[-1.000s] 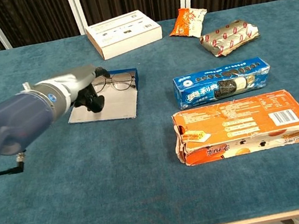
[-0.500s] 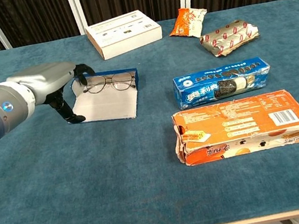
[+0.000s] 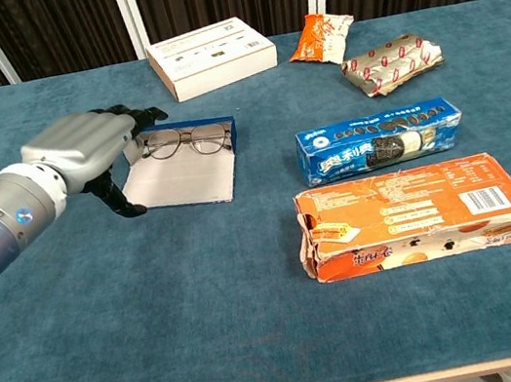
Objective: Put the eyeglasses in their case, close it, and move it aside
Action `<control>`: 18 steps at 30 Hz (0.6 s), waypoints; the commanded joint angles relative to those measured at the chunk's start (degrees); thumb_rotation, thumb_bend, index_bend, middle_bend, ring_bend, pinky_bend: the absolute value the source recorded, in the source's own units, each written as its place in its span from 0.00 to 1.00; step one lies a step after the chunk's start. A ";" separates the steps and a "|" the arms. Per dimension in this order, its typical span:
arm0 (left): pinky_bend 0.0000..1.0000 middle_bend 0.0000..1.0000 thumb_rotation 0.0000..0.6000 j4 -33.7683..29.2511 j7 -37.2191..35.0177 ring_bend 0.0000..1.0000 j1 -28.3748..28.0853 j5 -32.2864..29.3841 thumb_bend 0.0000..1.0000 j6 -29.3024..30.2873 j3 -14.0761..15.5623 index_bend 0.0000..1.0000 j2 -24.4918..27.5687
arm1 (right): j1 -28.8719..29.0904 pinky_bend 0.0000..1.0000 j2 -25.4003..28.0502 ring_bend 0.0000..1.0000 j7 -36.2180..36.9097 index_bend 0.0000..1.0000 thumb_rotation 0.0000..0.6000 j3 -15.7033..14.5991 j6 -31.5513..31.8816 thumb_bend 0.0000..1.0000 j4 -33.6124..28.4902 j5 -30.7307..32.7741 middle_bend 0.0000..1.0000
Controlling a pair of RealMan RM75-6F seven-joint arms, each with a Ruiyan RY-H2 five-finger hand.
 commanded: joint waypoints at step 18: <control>0.11 0.10 1.00 9.81 -0.88 0.00 1.02 4.56 0.15 -1.26 -2.01 0.09 -7.82 | 0.06 0.16 0.22 0.11 0.61 0.05 1.00 0.11 -0.43 0.20 -0.26 0.50 0.01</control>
